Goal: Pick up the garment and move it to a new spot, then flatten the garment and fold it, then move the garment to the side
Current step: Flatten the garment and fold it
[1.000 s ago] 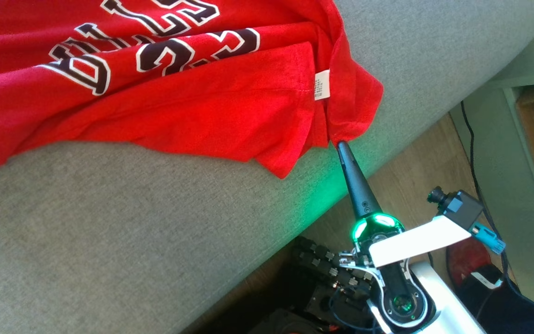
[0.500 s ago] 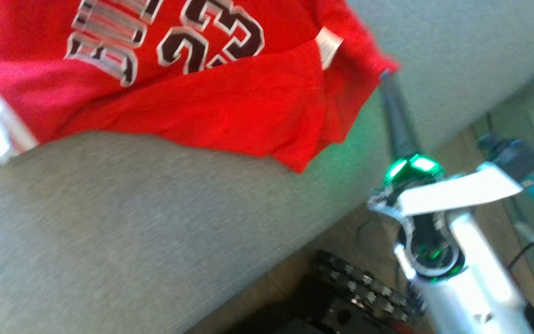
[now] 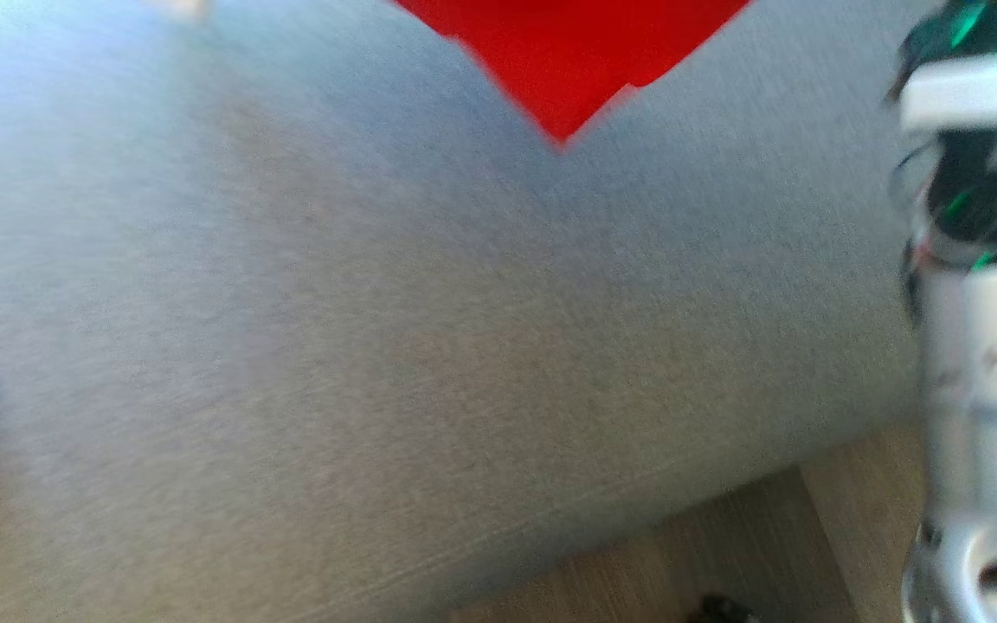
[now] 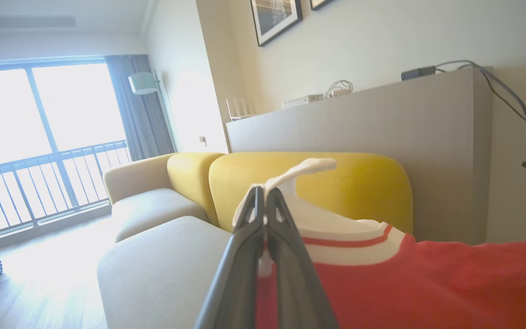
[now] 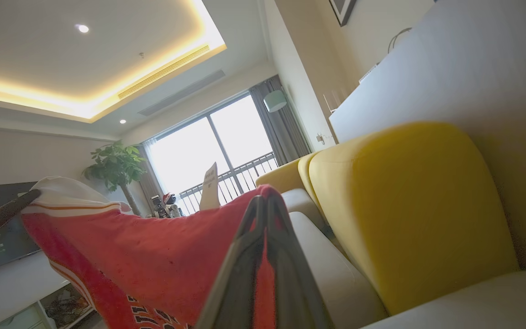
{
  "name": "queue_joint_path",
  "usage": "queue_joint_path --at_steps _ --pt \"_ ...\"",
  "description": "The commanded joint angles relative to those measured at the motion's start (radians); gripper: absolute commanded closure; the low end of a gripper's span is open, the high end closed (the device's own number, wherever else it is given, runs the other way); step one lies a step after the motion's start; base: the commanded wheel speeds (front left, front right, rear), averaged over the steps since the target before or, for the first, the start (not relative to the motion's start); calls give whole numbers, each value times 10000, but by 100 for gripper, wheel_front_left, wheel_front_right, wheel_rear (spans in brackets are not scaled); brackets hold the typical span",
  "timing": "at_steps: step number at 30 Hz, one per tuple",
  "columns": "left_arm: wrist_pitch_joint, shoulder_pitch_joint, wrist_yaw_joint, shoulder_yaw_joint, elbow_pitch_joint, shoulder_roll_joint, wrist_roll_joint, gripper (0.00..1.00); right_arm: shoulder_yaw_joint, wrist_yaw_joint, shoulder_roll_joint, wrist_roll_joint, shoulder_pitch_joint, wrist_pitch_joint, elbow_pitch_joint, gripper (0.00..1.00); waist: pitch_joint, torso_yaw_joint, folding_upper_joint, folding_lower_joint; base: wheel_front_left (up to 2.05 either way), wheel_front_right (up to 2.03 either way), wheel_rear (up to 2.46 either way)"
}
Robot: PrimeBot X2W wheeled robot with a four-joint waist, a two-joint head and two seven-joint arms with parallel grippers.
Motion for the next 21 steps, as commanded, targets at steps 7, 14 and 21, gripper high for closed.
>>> queue_joint_path --at_steps 7,14,21 --pt "-170 -117 13 1381 100 63 -2194 100 -1474 2 -24 -2433 -3501 2080 1050 100 -2536 2168 -1 0 0 0 0" --pt "773 66 13 1739 -458 -9 -3736 100 -1893 2 -24 -3690 -4822 3153 1747 100 -2312 2871 -1 0 0 0 0" --pt "1658 588 13 1135 -936 243 -3926 100 -1339 2 -24 -4213 -5062 3545 2766 100 -1109 2893 -1 0 0 0 0"
